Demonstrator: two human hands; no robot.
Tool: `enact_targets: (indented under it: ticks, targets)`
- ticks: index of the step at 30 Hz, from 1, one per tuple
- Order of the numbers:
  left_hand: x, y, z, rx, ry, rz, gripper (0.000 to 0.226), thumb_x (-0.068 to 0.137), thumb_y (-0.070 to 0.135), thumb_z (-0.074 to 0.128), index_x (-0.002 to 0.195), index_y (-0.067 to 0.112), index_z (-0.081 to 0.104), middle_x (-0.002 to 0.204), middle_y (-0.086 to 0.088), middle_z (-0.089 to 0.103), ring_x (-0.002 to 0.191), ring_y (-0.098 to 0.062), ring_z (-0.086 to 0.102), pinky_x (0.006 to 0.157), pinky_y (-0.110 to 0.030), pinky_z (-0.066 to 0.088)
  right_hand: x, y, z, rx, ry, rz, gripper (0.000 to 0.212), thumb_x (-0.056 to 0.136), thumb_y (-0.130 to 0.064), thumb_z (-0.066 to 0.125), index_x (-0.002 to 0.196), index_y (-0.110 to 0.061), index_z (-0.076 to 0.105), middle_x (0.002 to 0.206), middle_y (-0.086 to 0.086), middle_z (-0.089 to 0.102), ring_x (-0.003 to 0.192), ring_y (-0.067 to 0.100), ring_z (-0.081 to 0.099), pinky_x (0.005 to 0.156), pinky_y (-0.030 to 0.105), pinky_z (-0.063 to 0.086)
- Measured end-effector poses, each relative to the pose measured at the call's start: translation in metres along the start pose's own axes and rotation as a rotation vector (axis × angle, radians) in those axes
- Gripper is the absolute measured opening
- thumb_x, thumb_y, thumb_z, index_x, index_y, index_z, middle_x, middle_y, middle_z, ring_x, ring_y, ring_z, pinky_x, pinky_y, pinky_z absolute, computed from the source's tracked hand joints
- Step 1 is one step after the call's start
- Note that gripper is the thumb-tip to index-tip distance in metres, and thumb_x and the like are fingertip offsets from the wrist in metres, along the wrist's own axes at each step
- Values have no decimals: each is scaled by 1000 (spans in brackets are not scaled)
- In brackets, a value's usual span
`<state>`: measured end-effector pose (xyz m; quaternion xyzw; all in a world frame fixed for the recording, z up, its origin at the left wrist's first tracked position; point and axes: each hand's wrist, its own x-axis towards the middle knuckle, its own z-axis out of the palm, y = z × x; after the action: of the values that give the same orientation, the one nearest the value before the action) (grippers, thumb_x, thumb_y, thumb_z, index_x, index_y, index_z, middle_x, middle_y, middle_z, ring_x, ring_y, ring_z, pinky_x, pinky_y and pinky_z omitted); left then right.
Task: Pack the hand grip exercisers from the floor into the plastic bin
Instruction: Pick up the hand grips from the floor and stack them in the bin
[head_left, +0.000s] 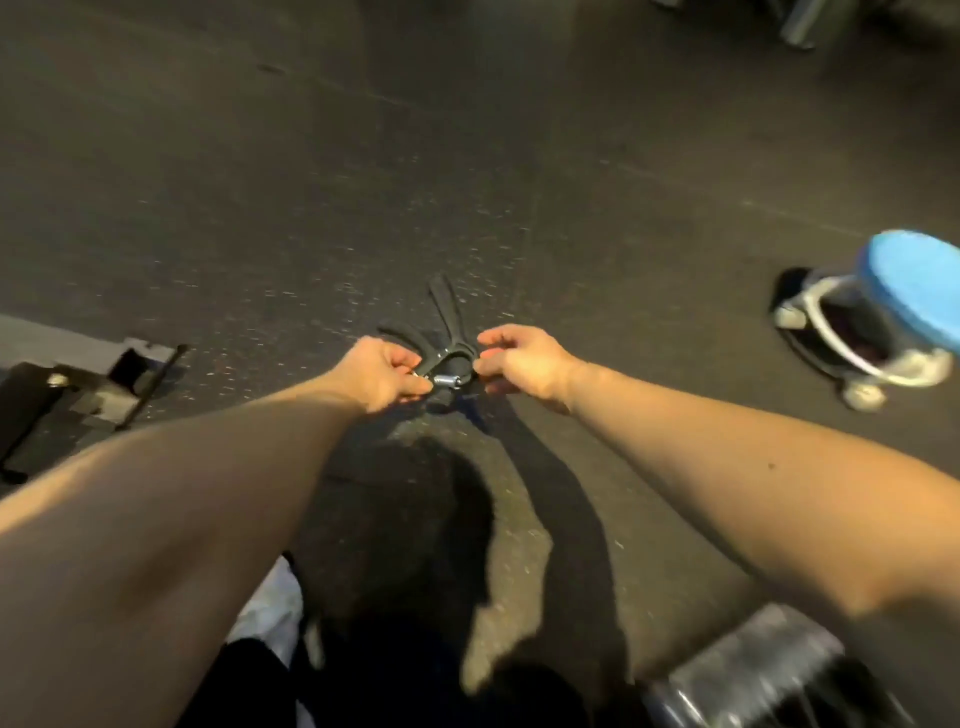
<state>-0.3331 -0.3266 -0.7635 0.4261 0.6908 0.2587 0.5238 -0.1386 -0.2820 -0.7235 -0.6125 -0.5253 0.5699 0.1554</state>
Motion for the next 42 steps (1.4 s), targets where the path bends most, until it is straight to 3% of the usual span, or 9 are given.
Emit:
enact_targets:
  ticks: [3, 8, 16, 21, 25, 28, 31, 34, 42]
  targets:
    - [-37, 49, 45, 245, -126, 198, 38, 78, 0, 80, 115, -2, 70, 89, -7, 65, 69, -7, 55, 58, -3, 41, -66, 11, -63, 12, 59, 25, 41, 85, -1, 73, 123, -10, 59, 100, 12, 65, 89, 23, 66, 88, 49, 59]
    - [-112, 110, 136, 482, -385, 388, 51, 81, 11, 81, 129, 6, 64, 104, -3, 66, 92, -11, 57, 67, -4, 40, -168, 62, -150, 139, 185, 45, 21, 90, -12, 71, 81, -17, 52, 89, 16, 62, 84, 26, 64, 90, 52, 58]
    - [-191, 124, 255, 697, -656, 604, 47, 82, 23, 81, 126, 17, 68, 85, 10, 65, 70, 1, 54, 65, -7, 38, -330, 166, -215, 349, 535, 19, 39, 93, -7, 69, 128, -9, 52, 73, 12, 58, 65, 24, 56, 65, 36, 57]
    - [-216, 106, 297, 517, -814, 530, 30, 83, 6, 78, 111, 16, 74, 69, 3, 66, 62, -7, 58, 69, -14, 48, -405, 239, -204, 347, 599, 116, 33, 88, -2, 72, 120, -5, 64, 83, 13, 69, 78, 24, 69, 76, 32, 62]
    - [-223, 86, 325, 529, -891, 611, 25, 85, 7, 76, 107, 18, 76, 60, 16, 55, 56, -1, 47, 64, -13, 44, -439, 292, -186, 119, 543, 226, 23, 85, -9, 75, 107, -15, 73, 91, 11, 72, 81, 24, 71, 80, 34, 61]
    - [-223, 69, 343, 641, -900, 770, 25, 87, 14, 73, 109, 25, 74, 87, 13, 67, 78, -4, 61, 78, -21, 51, -443, 326, -169, 1, 610, 314, 24, 81, -21, 82, 102, -29, 74, 82, -1, 67, 73, 17, 63, 80, 35, 55]
    - [-223, 54, 359, 856, -872, 891, 28, 90, 22, 68, 116, 32, 70, 107, 11, 63, 97, -10, 60, 89, -29, 50, -447, 338, -157, -260, 667, 289, 36, 79, -31, 84, 111, -34, 69, 101, -16, 61, 94, 6, 53, 88, 25, 44]
    - [-226, 42, 369, 982, -859, 937, 26, 93, 23, 64, 117, 33, 66, 114, 10, 59, 102, -14, 58, 92, -38, 50, -445, 341, -150, -432, 631, 217, 42, 81, -34, 81, 120, -26, 68, 105, -11, 58, 90, 7, 51, 79, 18, 41]
    - [-224, 26, 392, 1188, -882, 911, 38, 99, 22, 58, 136, 30, 57, 134, 1, 51, 124, -21, 51, 103, -39, 45, -418, 342, -136, -288, 664, 377, 33, 84, -34, 79, 115, -27, 74, 95, -4, 71, 87, 12, 65, 80, 23, 50]
